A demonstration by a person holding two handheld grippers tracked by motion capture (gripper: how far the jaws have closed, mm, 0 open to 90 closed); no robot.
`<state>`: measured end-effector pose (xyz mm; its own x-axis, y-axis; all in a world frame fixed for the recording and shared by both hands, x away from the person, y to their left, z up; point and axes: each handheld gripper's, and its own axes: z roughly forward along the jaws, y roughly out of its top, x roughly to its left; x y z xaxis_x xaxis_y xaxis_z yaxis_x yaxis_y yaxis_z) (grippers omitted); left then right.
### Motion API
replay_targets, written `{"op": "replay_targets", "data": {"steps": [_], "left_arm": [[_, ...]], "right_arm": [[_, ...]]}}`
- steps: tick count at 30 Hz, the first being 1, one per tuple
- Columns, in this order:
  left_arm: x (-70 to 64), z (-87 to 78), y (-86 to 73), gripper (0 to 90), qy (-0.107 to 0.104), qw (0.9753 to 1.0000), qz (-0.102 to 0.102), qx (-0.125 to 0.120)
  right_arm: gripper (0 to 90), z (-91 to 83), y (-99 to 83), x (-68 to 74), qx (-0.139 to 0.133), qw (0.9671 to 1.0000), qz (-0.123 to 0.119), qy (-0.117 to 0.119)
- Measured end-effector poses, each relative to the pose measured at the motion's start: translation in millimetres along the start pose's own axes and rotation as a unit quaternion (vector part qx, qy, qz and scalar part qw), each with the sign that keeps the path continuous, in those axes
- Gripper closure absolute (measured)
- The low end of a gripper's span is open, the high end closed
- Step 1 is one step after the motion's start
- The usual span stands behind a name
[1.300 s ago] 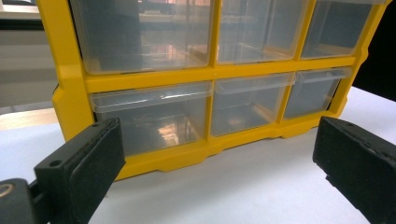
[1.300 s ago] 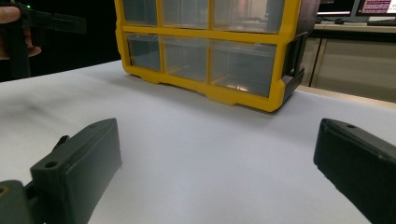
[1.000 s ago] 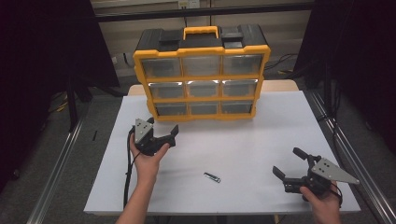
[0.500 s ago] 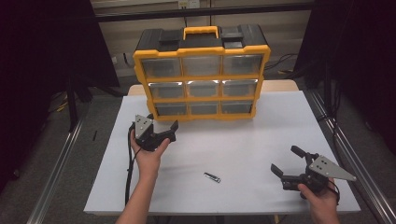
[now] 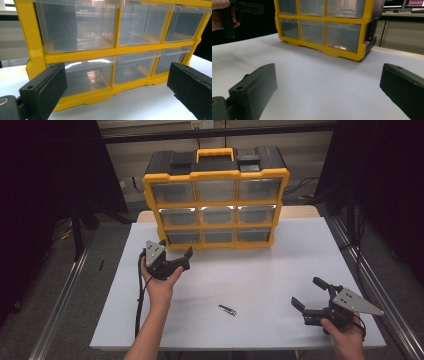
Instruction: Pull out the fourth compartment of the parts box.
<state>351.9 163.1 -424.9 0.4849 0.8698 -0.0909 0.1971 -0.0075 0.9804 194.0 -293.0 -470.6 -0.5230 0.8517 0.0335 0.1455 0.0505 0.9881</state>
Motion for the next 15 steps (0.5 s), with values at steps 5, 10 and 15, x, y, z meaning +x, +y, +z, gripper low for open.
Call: {"op": "replay_targets", "data": {"steps": [5,10,15], "left_arm": [[3.7,-0.9,1.6,2.7,0.002,1.0000,0.008,0.001],[3.9,-0.9,1.4,2.6,0.008,0.9999,0.008,0.005],[4.5,-1.0,2.5,2.6,0.008,0.9999,0.006,0.002]], "right_arm": [[0.7,4.4,-0.5,-1.6,0.001,1.0000,0.003,0.003],[0.7,7.2,-0.5,-1.4,0.003,0.9999,-0.001,0.010],[0.7,7.5,-0.3,0.2,0.007,0.9999,-0.002,0.016]]}}
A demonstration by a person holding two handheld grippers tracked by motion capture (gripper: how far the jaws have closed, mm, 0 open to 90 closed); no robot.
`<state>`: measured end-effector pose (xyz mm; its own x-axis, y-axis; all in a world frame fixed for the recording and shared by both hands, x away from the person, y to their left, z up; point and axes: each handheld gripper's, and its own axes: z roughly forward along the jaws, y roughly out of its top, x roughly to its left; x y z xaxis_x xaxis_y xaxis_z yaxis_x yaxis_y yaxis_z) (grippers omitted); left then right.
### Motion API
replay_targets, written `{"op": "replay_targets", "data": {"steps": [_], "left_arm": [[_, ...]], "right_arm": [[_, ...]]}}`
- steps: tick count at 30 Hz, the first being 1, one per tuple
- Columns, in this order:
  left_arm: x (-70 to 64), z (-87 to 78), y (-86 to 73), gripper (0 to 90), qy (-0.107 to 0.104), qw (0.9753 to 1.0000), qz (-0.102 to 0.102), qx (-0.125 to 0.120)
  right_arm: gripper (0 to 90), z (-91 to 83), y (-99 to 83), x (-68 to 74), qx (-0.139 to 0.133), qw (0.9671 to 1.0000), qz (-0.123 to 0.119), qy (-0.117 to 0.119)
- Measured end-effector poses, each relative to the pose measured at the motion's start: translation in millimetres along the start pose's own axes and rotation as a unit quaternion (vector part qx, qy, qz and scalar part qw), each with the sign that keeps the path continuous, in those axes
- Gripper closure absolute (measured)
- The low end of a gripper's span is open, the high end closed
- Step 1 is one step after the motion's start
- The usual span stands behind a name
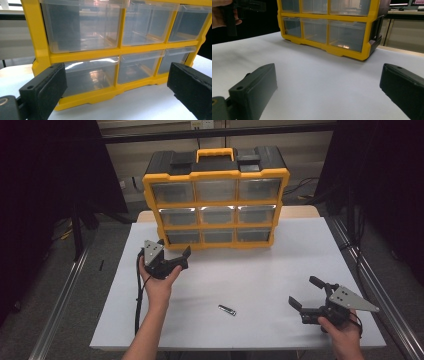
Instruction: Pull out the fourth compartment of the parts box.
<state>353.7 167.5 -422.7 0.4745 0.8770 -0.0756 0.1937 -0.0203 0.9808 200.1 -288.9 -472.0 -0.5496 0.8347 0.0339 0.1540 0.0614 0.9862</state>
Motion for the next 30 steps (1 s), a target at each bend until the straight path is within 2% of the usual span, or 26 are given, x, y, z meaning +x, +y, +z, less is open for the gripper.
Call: {"op": "replay_targets", "data": {"steps": [2,7,10,13,14,18,20,22,23,26,27,30], "left_arm": [[0.4,0.3,-0.1,2.6,-0.002,1.0000,0.006,0.000],[-0.2,2.3,-0.4,2.6,-0.002,1.0000,0.001,0.003],[0.5,2.4,1.1,2.6,0.003,0.9999,0.009,0.006],[1.5,4.7,2.3,2.7,0.004,1.0000,0.008,0.002],[2.0,7.0,4.6,2.8,0.014,0.9999,0.008,0.002],[2.5,12.3,11.3,2.7,0.023,0.9996,0.016,0.002],[2.5,13.8,12.8,2.7,0.020,0.9996,0.020,-0.001],[1.0,16.4,15.2,3.1,0.027,0.9995,0.014,-0.006],[1.4,18.3,18.3,3.1,0.029,0.9993,0.023,-0.008],[1.1,19.9,21.4,3.0,0.035,0.9991,0.023,-0.005],[0.3,21.9,22.4,3.1,0.032,0.9993,0.016,-0.012],[-0.4,24.2,27.3,3.1,0.034,0.9992,0.019,-0.014]], "right_arm": [[0.7,0.0,0.5,0.8,0.000,1.0000,-0.002,0.000],[0.7,0.7,0.3,1.8,0.000,1.0000,-0.002,-0.002],[0.8,0.4,0.4,2.5,-0.001,1.0000,-0.002,0.000],[0.7,-0.3,0.0,2.0,0.001,1.0000,-0.004,-0.002],[0.8,-0.4,-0.6,1.2,0.002,1.0000,-0.002,-0.002],[0.8,-0.8,-0.2,-0.2,-0.001,1.0000,-0.001,-0.003],[0.8,-0.5,0.0,-0.2,-0.001,1.0000,-0.001,-0.003],[0.7,-0.1,0.3,-0.2,-0.001,1.0000,0.000,-0.002],[0.7,0.3,0.8,0.5,-0.001,1.0000,-0.001,-0.002],[0.8,1.5,0.6,0.5,-0.001,1.0000,-0.005,0.001],[0.8,1.6,0.5,0.5,0.000,1.0000,-0.005,0.002],[0.8,1.7,0.8,0.7,0.001,1.0000,-0.006,0.002]]}}
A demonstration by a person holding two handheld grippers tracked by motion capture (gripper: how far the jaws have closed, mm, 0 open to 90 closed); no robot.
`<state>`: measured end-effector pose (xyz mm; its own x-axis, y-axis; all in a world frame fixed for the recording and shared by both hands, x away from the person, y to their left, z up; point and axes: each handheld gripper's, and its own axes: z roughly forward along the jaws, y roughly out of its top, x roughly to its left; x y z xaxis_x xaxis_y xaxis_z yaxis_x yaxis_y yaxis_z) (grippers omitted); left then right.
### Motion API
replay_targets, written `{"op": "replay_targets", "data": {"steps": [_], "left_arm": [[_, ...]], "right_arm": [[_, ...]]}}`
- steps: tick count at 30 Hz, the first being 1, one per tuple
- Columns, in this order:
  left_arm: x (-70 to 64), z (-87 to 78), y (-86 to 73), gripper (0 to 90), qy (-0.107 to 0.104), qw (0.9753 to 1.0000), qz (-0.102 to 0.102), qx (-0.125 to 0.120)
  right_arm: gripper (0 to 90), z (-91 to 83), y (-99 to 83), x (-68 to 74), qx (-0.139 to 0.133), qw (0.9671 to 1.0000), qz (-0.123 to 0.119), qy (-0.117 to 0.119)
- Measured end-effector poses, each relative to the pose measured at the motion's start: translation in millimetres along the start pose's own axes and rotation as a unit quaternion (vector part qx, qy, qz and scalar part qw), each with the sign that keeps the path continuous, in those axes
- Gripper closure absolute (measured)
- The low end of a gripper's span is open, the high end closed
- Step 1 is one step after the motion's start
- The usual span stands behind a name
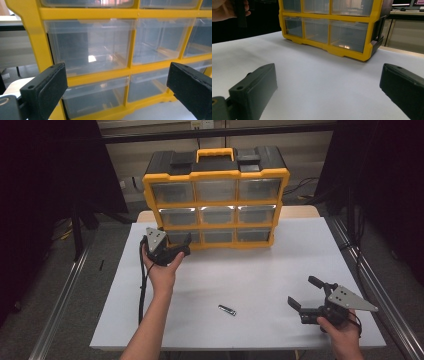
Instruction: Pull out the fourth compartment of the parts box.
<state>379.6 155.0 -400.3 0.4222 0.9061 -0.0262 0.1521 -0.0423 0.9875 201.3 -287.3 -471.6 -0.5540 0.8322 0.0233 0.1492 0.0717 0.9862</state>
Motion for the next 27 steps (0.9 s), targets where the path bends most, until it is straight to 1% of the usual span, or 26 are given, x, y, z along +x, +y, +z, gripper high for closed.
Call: {"op": "replay_targets", "data": {"steps": [1,4,5,7,8,11,12,14,15,17,18,19,22,25,27], "left_arm": [[-0.9,0.7,1.2,3.1,0.001,1.0000,-0.004,-0.002],[-3.0,2.7,4.8,3.1,0.003,1.0000,-0.007,-0.006],[-3.1,3.2,5.9,3.1,0.002,1.0000,-0.002,-0.004],[-4.2,4.7,7.6,3.1,0.004,1.0000,0.000,-0.006],[-4.7,5.7,8.9,3.1,0.005,1.0000,0.004,-0.003],[-6.5,8.6,10.2,3.1,0.007,0.9999,0.001,-0.007],[-6.5,9.6,10.9,3.2,0.010,0.9999,0.005,-0.007],[-7.2,11.9,11.6,3.6,0.014,0.9998,0.005,-0.011],[-7.2,12.9,12.5,3.6,0.016,0.9998,0.007,-0.008],[-7.4,16.0,14.0,3.7,0.015,0.9998,0.004,-0.010],[-7.5,16.9,15.1,4.0,0.017,0.9998,0.005,-0.010],[-8.6,19.8,17.3,4.0,0.024,0.9996,0.003,-0.011],[-9.8,22.7,19.1,4.4,0.026,0.9996,0.007,-0.011],[-12.0,28.1,21.1,5.2,0.032,0.9993,0.019,-0.010],[-12.1,29.2,21.4,5.2,0.034,0.9992,0.020,-0.009]], "right_arm": [[0.8,-0.1,0.2,0.6,-0.001,1.0000,0.003,0.000],[0.7,-0.6,0.6,1.0,-0.002,1.0000,0.004,0.000],[0.8,-0.4,0.8,0.9,-0.004,1.0000,0.002,0.000],[0.8,-0.3,1.2,1.3,-0.004,1.0000,-0.001,0.001],[0.8,-0.3,1.2,1.3,-0.004,1.0000,-0.001,0.001],[0.8,-0.8,1.6,2.8,-0.002,1.0000,0.002,0.000],[0.8,-0.9,1.7,3.1,-0.002,1.0000,0.003,0.000],[0.8,-1.3,1.3,2.8,-0.002,1.0000,0.001,0.001],[0.9,-2.1,1.1,2.0,-0.002,1.0000,-0.001,-0.002],[0.9,-2.6,1.0,1.7,-0.002,1.0000,0.001,-0.003],[0.9,-3.1,0.8,1.2,-0.002,1.0000,0.001,-0.004],[0.8,-4.0,0.5,0.4,-0.002,1.0000,0.003,-0.006],[0.9,-4.5,0.6,-0.3,-0.004,1.0000,0.002,-0.004],[0.9,-4.6,0.7,-0.2,-0.005,1.0000,0.002,-0.004],[0.9,-4.6,0.8,0.0,-0.005,1.0000,0.002,-0.004]]}}
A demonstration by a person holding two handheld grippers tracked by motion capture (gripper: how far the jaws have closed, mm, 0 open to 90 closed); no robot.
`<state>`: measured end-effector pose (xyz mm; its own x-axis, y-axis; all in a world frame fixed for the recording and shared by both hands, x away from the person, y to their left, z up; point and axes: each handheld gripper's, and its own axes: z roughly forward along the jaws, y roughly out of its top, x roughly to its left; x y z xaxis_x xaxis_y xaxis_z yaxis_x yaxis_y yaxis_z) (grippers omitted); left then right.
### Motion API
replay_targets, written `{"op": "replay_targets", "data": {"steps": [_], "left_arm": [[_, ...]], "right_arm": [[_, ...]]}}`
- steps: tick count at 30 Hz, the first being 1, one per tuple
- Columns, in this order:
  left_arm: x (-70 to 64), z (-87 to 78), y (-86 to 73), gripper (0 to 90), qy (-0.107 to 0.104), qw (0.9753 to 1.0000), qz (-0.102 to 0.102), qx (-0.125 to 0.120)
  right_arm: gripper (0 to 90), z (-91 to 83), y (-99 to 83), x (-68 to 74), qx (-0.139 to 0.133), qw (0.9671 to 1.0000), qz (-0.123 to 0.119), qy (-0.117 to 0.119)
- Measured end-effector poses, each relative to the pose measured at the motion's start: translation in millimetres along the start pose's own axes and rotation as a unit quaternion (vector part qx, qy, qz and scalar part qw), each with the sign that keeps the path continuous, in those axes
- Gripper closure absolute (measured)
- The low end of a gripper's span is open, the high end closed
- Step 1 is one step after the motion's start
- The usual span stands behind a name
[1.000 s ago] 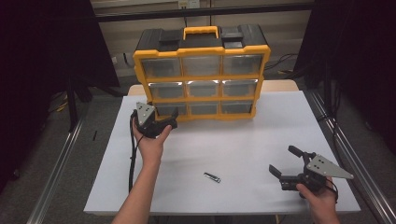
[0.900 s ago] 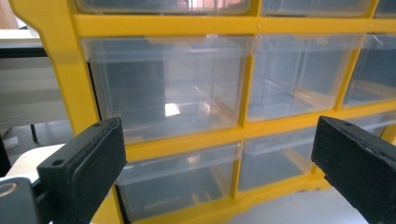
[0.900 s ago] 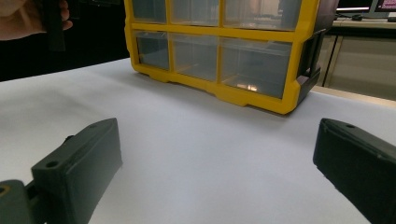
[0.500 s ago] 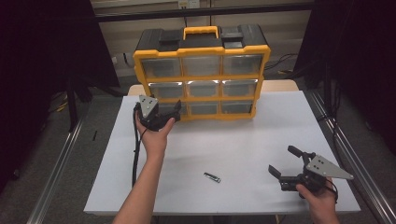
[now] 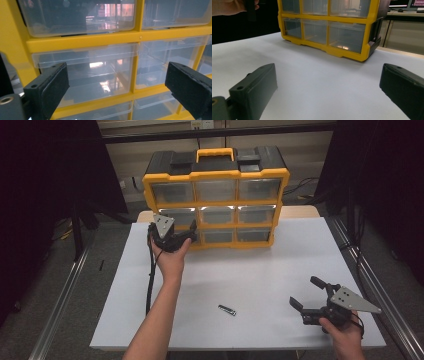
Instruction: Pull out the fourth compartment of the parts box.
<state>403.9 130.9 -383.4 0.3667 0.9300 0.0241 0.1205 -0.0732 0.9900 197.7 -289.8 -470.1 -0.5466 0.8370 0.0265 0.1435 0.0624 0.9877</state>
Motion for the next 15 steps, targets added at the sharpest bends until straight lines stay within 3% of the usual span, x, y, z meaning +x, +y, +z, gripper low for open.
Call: {"op": "replay_targets", "data": {"steps": [2,8,9,11,12,13,14,15], "left_arm": [[0.7,1.7,0.9,5.8,0.005,0.9999,0.009,-0.001],[4.1,6.2,2.4,7.0,0.026,0.9975,0.064,0.013],[5.1,5.9,2.7,7.6,0.034,0.9958,0.083,0.019],[5.9,6.2,2.8,8.3,0.039,0.9945,0.095,0.018],[8.0,5.9,3.3,9.0,0.047,0.9915,0.120,0.021],[8.0,5.9,3.3,10.7,0.047,0.9915,0.120,0.021],[9.1,5.9,3.0,12.5,0.053,0.9876,0.145,0.025],[9.1,5.9,3.0,13.4,0.053,0.9876,0.145,0.025]], "right_arm": [[0.9,-0.1,0.0,0.1,0.001,1.0000,-0.001,-0.001],[0.9,0.1,0.0,-0.3,-0.001,1.0000,-0.002,0.002],[0.9,0.0,0.0,-0.3,0.000,1.0000,-0.001,0.002],[0.9,-0.4,0.0,-0.3,0.000,1.0000,0.001,0.001],[0.9,-0.6,-0.2,-0.5,0.001,1.0000,0.000,0.000],[1.0,-0.6,-0.2,-0.4,0.001,1.0000,0.001,-0.001],[1.0,-0.6,-0.2,-0.6,0.001,1.0000,0.002,0.000],[1.0,-0.6,-0.2,-0.6,0.001,1.0000,0.002,0.000]]}}
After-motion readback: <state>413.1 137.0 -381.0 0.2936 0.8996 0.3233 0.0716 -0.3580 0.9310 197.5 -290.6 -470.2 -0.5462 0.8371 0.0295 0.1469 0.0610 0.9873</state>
